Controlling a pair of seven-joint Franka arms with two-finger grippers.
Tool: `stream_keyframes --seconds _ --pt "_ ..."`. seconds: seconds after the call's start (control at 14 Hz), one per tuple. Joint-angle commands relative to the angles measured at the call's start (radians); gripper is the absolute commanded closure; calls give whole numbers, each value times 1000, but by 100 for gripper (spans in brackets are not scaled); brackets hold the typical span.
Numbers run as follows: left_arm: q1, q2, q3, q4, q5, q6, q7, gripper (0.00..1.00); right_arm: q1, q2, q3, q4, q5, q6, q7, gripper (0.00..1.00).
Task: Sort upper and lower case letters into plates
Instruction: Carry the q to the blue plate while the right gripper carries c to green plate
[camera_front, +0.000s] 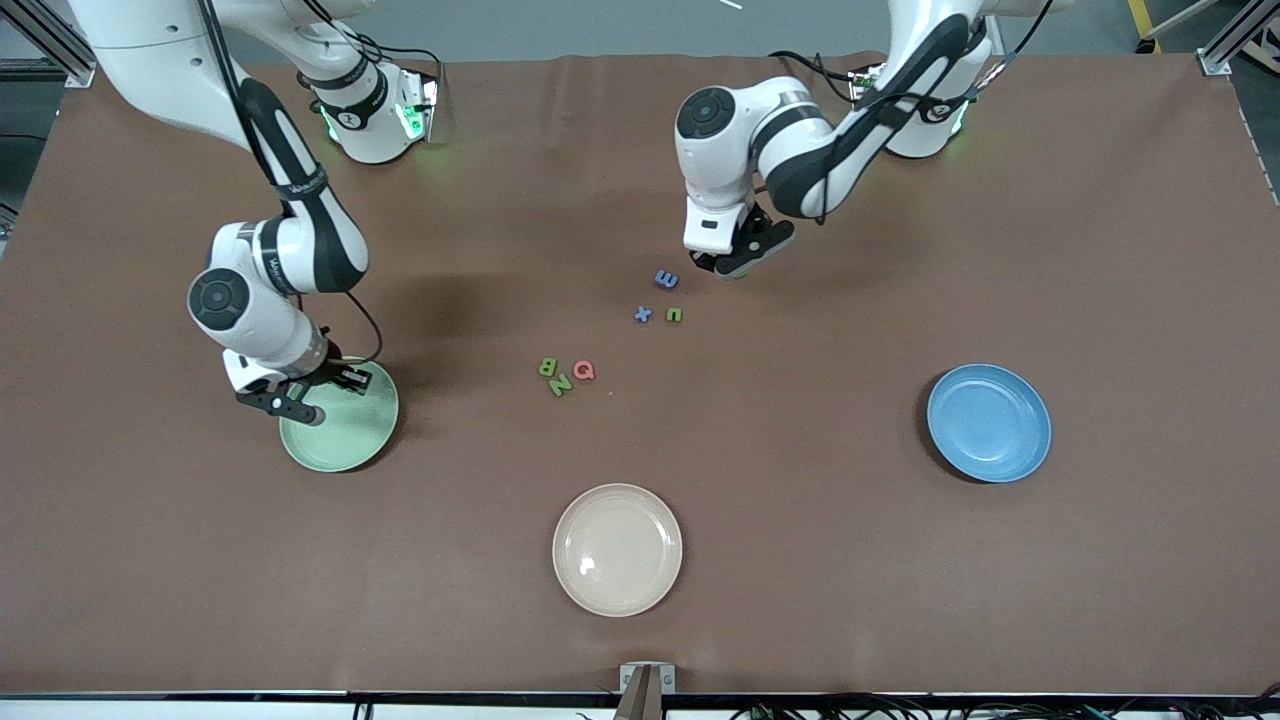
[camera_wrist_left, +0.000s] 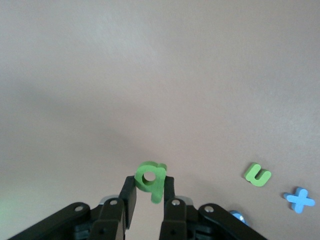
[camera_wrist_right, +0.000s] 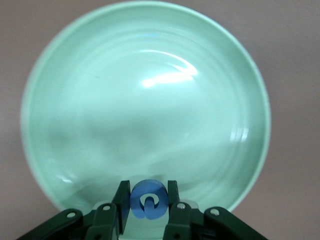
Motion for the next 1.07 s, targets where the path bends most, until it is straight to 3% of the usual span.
stream_keyframes --seconds 0.0,0.14,0.36,0.5,0.64,0.72,0.79,0.86,1.0 --pt "264 -40 -180 104 -106 -180 236 97 -17 -44 23 -52 -8 15 -13 100" --pt "493 -40 -314 196 -152 -332 463 96 -16 -36 23 -55 -6 26 -13 99" --pt "869 -34 -510 201 -152 -365 788 94 -16 -30 23 -53 -6 34 -14 98" --pt "975 -29 -543 190 -139 -349 935 90 -16 -21 22 -52 -6 40 -13 97" --pt "996 -17 -509 152 -107 -275 1007 89 -16 -12 22 -47 -6 44 -13 79" --pt "1009 -12 -503 121 -84 -221 1024 89 -16 -12 22 -44 -6 44 -16 56" --pt "1026 -12 -502 75 -44 -158 1036 89 -16 -12 22 -41 -6 44 -15 11" --pt "1048 -9 -502 40 -4 -100 1044 89 -16 -12 23 -38 -4 44 -14 0" --pt "1059 35 -464 5 65 -12 1069 89 -7 -13 23 -18 -4 32 -4 0"
